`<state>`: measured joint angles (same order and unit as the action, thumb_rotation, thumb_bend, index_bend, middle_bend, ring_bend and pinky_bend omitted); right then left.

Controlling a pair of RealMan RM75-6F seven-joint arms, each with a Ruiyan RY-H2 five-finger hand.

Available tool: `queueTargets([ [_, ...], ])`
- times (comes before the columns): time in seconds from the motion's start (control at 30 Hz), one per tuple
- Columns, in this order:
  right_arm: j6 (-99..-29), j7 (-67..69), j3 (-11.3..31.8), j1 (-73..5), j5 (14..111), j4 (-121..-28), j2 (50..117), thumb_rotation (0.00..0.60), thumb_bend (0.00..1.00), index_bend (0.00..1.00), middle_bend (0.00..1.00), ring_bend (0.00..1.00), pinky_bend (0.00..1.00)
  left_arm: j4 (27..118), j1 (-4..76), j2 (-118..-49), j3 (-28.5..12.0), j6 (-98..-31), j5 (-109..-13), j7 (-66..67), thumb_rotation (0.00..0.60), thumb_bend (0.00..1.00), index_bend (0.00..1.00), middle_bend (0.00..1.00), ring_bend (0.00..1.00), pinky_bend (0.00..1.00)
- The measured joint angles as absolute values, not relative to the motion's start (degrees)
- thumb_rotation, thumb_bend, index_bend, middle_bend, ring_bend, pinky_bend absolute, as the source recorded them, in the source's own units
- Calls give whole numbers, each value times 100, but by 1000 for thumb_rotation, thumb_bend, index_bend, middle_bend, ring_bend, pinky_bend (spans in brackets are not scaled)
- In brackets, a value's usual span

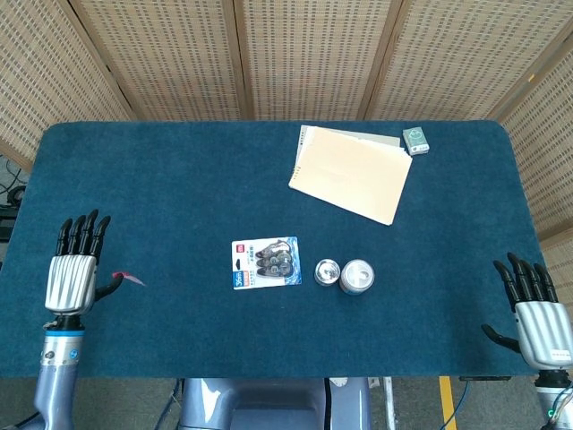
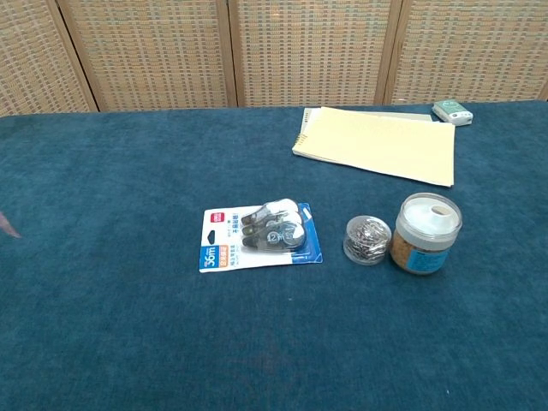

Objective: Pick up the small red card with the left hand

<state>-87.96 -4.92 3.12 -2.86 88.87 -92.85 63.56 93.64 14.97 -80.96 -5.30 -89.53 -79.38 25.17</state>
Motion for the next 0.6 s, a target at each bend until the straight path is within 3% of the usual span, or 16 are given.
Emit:
queueTargets([
  [0.33,-8787,-610,312,-290,8885,-9309,6392,600,77,0,0,0,0,9957,859,-7415,149,-9120,-8054,2809,600,186,0,0,0,0],
  [0.6,-8808,-653,296,-282,8921,-9331,6396,600,78,0,0,0,0,9931,688,-7347,228,-9268,-8374,2739,600,191,0,0,0,0],
])
